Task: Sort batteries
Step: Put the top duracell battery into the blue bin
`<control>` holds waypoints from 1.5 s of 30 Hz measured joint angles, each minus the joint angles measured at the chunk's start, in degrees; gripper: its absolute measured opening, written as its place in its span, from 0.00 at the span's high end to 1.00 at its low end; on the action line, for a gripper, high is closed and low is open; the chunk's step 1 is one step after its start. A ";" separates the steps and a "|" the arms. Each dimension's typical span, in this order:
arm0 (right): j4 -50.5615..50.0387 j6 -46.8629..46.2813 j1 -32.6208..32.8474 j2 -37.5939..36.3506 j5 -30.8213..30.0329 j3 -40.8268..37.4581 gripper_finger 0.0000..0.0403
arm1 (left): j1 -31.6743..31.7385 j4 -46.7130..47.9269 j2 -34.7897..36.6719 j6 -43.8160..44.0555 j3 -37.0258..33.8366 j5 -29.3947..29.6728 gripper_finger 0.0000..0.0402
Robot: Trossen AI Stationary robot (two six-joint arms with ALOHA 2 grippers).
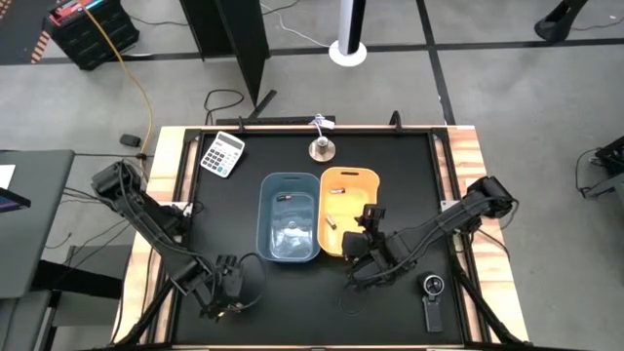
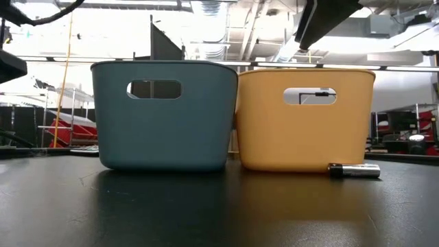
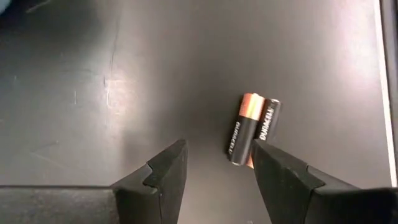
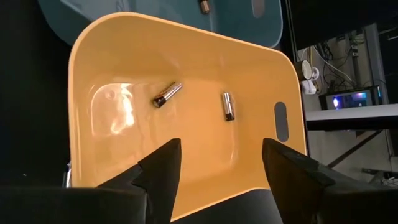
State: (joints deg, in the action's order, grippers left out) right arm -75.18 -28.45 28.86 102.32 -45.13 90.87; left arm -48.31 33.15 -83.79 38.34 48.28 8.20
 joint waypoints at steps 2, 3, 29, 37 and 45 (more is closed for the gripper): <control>0.21 0.00 0.00 0.00 0.01 0.00 0.41 | 0.00 -0.43 -0.09 0.65 -0.65 0.12 0.57; 0.26 0.00 0.00 0.01 0.01 0.00 0.41 | 0.00 -0.86 -0.09 0.92 -0.96 0.12 0.57; 0.17 0.48 -0.50 0.01 0.01 0.02 0.41 | -0.68 -4.68 -4.44 0.33 -1.67 -1.15 0.57; 0.20 0.48 -0.50 0.01 0.01 0.02 0.41 | -0.68 -3.72 -4.44 0.43 -1.67 0.99 0.57; 0.20 0.48 -0.50 0.01 0.01 0.02 0.41 | -0.38 -2.10 -4.44 -0.40 -1.67 5.33 0.57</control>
State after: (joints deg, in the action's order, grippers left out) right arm -74.98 -27.97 28.36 102.32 -45.12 90.89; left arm -48.69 31.05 -88.23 37.94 46.61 13.54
